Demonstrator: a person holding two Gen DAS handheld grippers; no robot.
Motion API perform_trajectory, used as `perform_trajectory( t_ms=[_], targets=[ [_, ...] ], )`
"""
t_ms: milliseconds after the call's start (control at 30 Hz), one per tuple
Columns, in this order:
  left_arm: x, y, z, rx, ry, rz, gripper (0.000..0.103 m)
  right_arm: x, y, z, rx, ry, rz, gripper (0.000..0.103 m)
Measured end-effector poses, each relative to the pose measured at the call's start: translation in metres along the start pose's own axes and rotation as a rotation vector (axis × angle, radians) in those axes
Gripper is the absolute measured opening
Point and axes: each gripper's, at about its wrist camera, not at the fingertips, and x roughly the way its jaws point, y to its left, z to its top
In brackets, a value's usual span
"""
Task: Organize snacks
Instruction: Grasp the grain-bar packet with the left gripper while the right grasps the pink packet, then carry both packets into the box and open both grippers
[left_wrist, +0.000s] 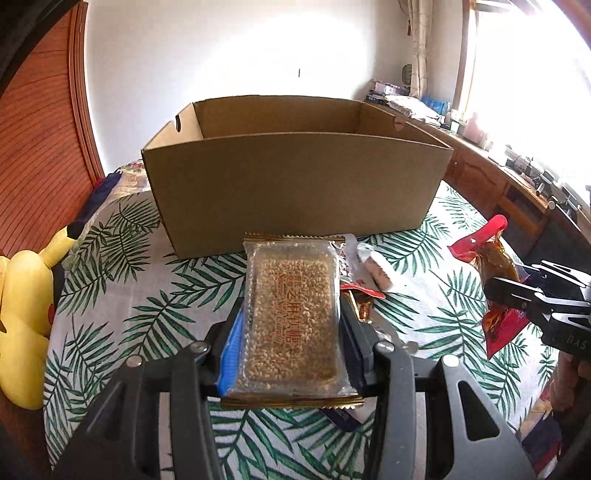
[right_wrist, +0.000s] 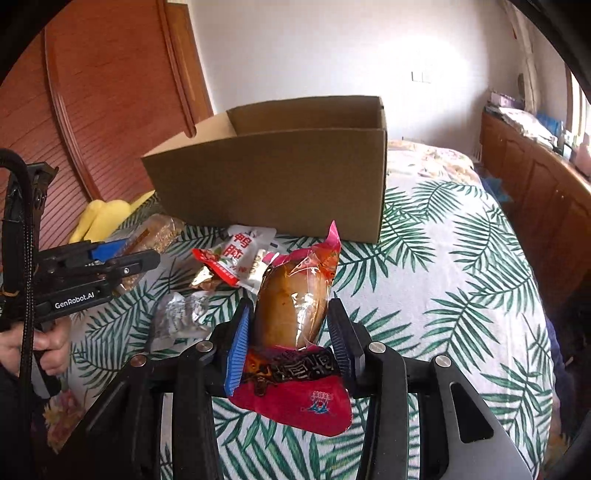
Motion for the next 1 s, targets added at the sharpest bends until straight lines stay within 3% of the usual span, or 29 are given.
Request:
perform_trajectory(
  t_ms=[633, 1000],
  targets=[
    [-0.054, -0.008, 0.009, 0.019, -0.089, -0.009, 0.046, -0.051, 0.011, 0.001, 0.002, -0.087, -0.011, 0.041],
    [-0.066, -0.002, 0.032, 0.016, -0.146, -0.030, 0.046, -0.071, 0.023, 0.029, -0.025, -0.168, -0.013, 0.041]
  ],
)
